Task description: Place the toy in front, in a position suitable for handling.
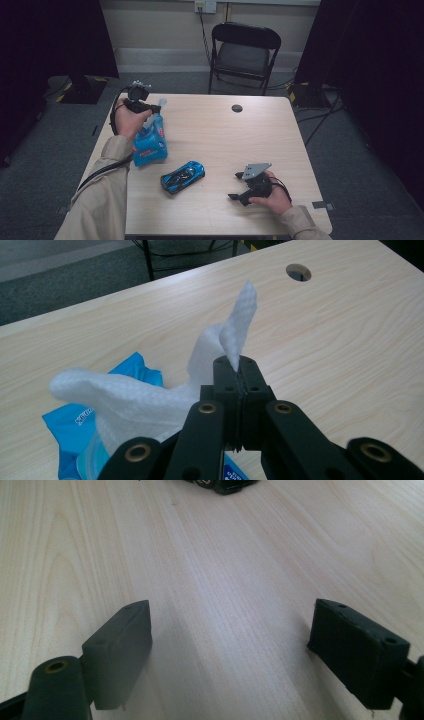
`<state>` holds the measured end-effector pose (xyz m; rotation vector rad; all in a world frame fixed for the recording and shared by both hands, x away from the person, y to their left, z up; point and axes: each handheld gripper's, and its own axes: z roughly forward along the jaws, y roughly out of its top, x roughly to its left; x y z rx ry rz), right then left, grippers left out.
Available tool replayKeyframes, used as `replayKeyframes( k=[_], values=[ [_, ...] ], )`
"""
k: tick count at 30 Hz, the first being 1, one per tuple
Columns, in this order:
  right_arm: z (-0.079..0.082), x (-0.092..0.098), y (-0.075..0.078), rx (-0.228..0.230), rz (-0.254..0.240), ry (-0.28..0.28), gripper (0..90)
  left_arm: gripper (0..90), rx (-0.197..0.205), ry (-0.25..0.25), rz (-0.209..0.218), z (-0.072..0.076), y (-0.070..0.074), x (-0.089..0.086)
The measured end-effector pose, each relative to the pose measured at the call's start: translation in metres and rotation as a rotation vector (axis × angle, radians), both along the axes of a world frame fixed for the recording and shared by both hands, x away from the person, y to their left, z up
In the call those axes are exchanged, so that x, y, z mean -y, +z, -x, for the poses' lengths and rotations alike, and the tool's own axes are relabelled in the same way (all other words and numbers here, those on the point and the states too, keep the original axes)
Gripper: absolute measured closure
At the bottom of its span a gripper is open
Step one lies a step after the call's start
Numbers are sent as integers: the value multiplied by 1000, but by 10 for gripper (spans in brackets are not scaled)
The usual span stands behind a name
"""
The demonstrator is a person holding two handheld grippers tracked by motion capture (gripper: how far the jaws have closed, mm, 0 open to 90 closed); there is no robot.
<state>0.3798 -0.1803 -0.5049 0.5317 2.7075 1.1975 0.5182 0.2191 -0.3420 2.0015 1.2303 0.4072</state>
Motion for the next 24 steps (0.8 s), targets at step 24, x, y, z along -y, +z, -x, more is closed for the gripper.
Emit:
replayKeyframes(
  k=[24],
  values=[
    [0, 0, 0, 3, 0, 1, 165, 893, 49, -155, 95, 22, 25, 52]
  ],
)
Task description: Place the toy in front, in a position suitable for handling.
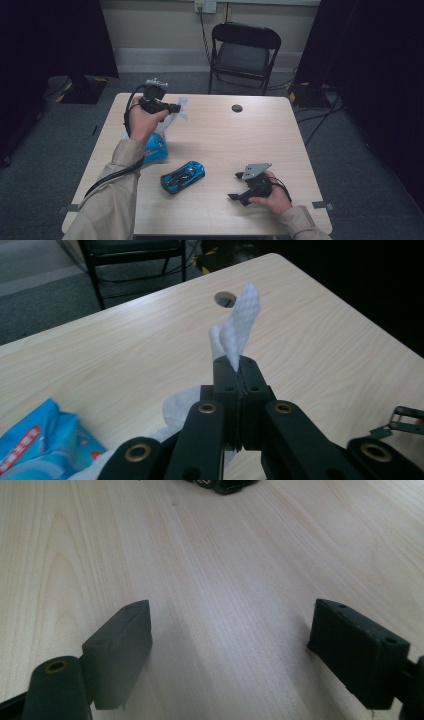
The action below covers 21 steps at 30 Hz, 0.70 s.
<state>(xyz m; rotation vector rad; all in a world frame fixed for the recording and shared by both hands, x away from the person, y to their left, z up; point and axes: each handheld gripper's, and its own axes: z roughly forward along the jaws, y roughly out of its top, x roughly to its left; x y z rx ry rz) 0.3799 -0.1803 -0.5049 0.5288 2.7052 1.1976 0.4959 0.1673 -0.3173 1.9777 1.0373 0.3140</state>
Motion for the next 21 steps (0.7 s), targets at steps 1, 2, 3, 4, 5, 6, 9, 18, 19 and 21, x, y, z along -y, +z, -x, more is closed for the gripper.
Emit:
replayKeyframes(
  k=[1, 2, 3, 4, 5, 6, 9, 18, 19, 21],
  values=[
    [0, 0, 0, 0, 0, 0, 165, 894, -1, -9, 4, 2, 0, 4],
    [0, 0, 0, 0, 0, 0, 165, 893, -3, -21, 3, 3, 0, 7],
    [0, 0, 0, 0, 0, 0, 165, 894, -2, -28, 5, 5, 0, 11],
    [0, 0, 0, 1, 0, 0, 165, 893, -3, -41, 8, 7, 0, 15],
    [0, 0, 0, 1, 1, 0, 165, 893, -1, -55, 13, 9, 0, 19],
    [0, 0, 0, 1, 0, 0, 165, 893, -2, -66, 13, 11, 0, 23],
    [0, 0, 0, 0, 1, -1, 166, 893, 5, -101, 14, 17, 0, 34],
    [0, 0, 0, 1, 2, 0, 166, 893, 17, -206, 76, 37, 2, 71],
    [0, 0, 0, 1, 2, 0, 166, 892, 16, -214, 81, 38, 1, 74],
    [0, 0, 0, 2, 2, 0, 166, 893, 12, -237, 94, 42, -1, 83]
  ],
)
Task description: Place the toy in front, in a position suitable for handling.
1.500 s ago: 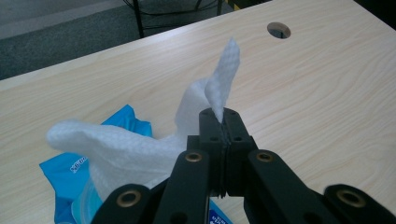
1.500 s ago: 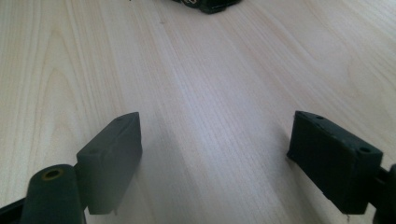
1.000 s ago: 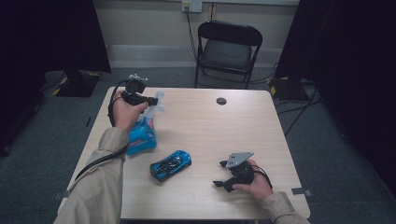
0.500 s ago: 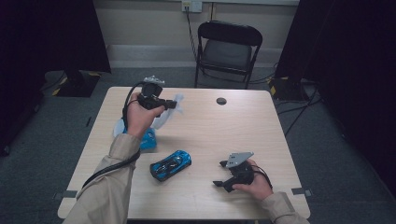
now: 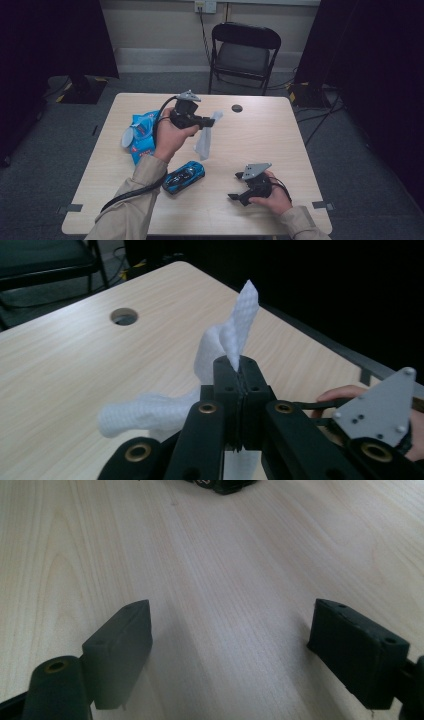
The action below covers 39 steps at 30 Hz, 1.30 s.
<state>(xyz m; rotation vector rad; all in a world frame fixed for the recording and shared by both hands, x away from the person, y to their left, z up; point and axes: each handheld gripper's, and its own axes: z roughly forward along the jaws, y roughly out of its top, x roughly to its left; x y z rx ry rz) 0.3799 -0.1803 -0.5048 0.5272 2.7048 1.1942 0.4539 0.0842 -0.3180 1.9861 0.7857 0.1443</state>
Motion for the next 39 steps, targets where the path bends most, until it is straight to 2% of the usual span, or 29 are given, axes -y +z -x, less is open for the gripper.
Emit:
replayKeyframes(
  k=[6, 11, 22, 27, 33, 35, 37, 39],
  values=[
    [0, 0, 0, 1, 0, 0, 166, 892, -6, -56, 12, 8, -3, 22],
    [0, 0, 0, 0, 0, 0, 166, 892, -18, -74, 17, 9, -11, 36],
    [0, 0, 0, 0, -1, 0, 166, 891, -77, -100, 19, 9, -47, 50],
    [0, 0, 0, -1, -2, 1, 166, 891, -81, -120, 28, 10, -50, 61],
    [0, 0, 0, 1, -1, 2, 166, 891, -60, -165, 50, 15, -42, 80],
    [0, 0, 0, 1, 0, 2, 166, 890, -47, -174, 42, 16, -42, 82],
    [0, 0, 0, 1, 0, 2, 166, 889, -47, -162, 25, 14, -48, 81],
    [0, 0, 0, 0, -1, 2, 166, 888, -76, -147, 16, 11, -59, 74]
  ],
)
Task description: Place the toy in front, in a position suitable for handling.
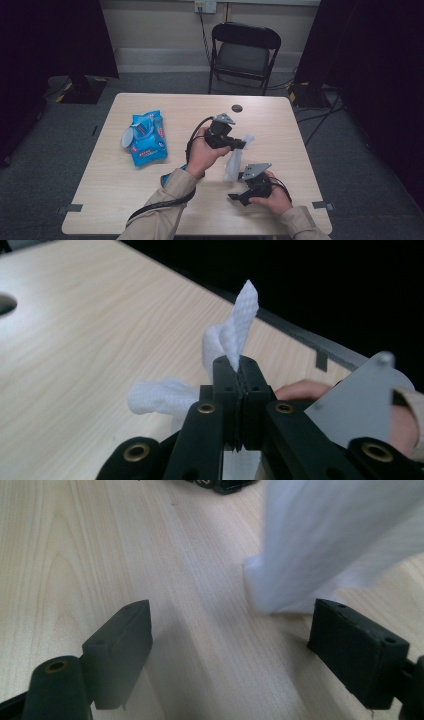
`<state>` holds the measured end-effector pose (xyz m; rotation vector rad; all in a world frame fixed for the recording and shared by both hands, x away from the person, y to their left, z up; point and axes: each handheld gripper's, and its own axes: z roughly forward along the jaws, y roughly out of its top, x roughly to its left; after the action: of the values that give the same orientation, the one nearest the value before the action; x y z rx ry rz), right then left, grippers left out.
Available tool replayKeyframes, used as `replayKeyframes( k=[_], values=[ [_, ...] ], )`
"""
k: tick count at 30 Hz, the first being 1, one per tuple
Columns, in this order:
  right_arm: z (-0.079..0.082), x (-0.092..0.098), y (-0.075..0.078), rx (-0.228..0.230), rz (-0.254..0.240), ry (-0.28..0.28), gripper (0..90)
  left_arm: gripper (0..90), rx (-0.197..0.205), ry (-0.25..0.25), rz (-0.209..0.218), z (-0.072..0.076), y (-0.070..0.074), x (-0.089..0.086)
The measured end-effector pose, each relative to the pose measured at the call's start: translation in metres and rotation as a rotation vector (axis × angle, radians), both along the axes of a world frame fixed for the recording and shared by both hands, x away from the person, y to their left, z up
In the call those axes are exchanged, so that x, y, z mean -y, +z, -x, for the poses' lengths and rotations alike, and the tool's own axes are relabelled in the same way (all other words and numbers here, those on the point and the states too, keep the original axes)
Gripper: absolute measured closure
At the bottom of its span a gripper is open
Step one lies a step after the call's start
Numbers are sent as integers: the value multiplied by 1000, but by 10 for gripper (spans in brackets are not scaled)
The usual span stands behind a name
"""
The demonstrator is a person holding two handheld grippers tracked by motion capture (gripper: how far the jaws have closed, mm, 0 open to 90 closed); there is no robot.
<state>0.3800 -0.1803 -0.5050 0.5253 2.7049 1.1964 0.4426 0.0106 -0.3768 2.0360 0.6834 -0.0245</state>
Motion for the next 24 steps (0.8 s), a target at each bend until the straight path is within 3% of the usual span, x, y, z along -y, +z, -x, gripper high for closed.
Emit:
replayKeyframes(
  k=[8, 14, 22, 24],
  values=[
    [0, 0, 0, -3, -2, -7, 170, 886, -67, 29, -61, 4, -42, -25],
    [0, 1, 0, -4, 0, -8, 187, 877, -107, 16, -145, 9, -73, -27],
    [1, 10, 4, -1, 14, -34, 244, 824, -108, -23, -209, 21, -86, -25],
    [2, 13, 9, 8, -6, -60, 244, 788, -107, -37, -218, 25, -86, -25]
  ],
)
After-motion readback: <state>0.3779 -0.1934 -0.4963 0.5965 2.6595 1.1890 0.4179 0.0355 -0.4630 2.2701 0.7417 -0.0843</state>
